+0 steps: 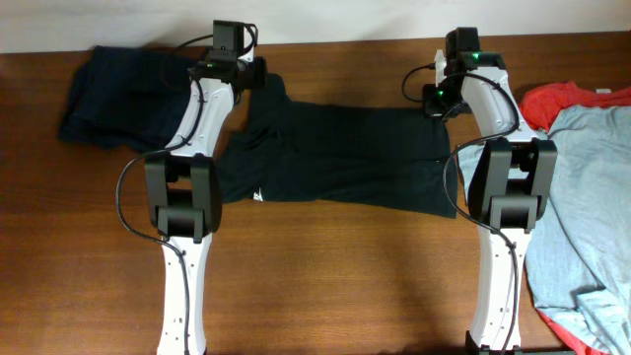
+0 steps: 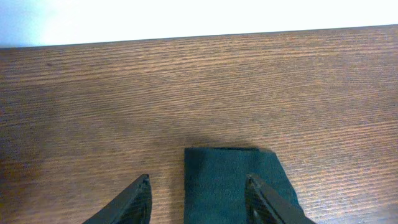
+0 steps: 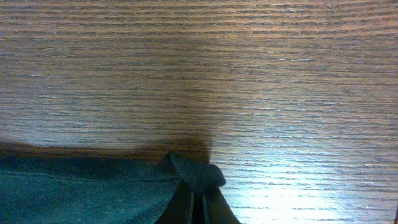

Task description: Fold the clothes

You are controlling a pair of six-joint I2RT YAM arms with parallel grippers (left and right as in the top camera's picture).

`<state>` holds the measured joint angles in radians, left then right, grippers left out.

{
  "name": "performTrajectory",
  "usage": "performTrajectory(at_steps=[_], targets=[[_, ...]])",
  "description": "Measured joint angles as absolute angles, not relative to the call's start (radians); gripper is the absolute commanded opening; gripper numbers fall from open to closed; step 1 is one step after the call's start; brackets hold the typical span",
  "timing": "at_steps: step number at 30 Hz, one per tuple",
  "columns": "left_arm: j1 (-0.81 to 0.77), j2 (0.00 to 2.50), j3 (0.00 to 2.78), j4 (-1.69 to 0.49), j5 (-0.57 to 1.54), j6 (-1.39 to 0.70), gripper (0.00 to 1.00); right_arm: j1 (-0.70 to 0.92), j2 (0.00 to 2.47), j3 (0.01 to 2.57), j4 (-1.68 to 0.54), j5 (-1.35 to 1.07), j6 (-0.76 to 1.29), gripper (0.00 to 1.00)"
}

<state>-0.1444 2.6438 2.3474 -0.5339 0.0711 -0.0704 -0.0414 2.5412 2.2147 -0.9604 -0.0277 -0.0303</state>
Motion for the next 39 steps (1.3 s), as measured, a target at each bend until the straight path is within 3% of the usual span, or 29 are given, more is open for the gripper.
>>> performTrajectory(at_steps=[6, 11, 15, 39], targets=[[-0.144, 2.701, 2.347, -0.495, 0.075, -0.066, 0.48, -0.041, 2.541, 2.215, -0.96, -0.028, -0.031, 0.04], [-0.144, 2.708, 2.353, -0.485, 0.079, -0.067, 0.1, -0.041, 2.541, 2.215, -0.961, -0.027, -0.03, 0.04], [-0.145, 2.708, 2.358, -0.493, 0.082, -0.061, 0.02, -0.041, 2.541, 2.215, -0.961, -0.027, -0.031, 0.04], [-0.122, 2.727, 2.911, -1.144, 0.079, 0.076, 0.0, -0.031, 2.479, 2.215, -1.066, -0.024, -0.031, 0.04]])
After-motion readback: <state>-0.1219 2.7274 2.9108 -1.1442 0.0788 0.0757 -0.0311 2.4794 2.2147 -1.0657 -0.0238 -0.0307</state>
